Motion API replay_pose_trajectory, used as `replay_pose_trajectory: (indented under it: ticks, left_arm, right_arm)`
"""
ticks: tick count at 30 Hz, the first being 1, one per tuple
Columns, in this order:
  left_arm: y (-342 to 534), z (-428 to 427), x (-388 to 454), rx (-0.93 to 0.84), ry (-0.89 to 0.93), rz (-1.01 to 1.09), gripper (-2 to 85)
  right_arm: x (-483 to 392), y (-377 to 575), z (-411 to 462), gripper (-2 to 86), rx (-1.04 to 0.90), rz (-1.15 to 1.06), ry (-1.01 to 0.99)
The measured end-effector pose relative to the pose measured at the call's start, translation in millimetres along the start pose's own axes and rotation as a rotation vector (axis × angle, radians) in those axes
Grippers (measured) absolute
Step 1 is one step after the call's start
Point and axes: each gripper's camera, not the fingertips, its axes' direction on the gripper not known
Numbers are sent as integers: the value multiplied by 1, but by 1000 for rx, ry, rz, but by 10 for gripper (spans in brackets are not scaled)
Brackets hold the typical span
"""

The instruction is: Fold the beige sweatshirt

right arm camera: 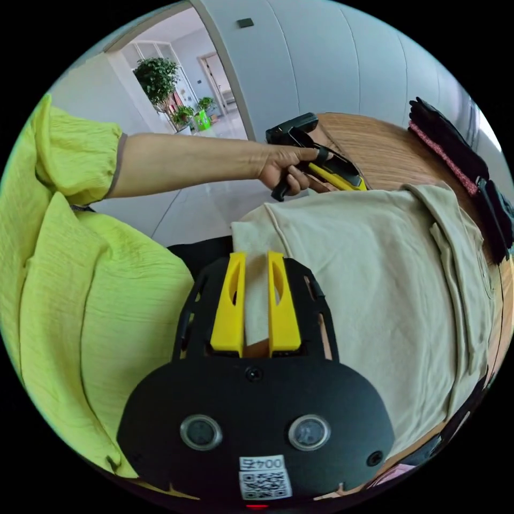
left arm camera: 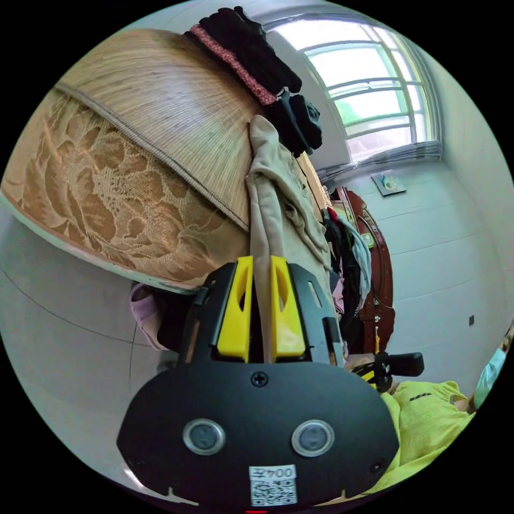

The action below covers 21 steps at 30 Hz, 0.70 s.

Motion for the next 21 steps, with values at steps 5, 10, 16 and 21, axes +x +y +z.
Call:
replay_pose_trajectory:
  ticks: [5,10,16,21]
  left_arm:
    - [0,8,-19,25,51,-58,76]
    - [-7,9,-27,39,59,-68,77]
    - [-16,20,-37,37,61,-90,53]
    - [-22,27,-47,38,84,-117,69]
  right_arm:
    - [9,18,-8,105,14,-8,-77]
    - [11,35,-9,94,-13,-37,-71]
    - [26,47,-14,50,23,7,-98]
    - [38,57,-18,31,21,21,-107]
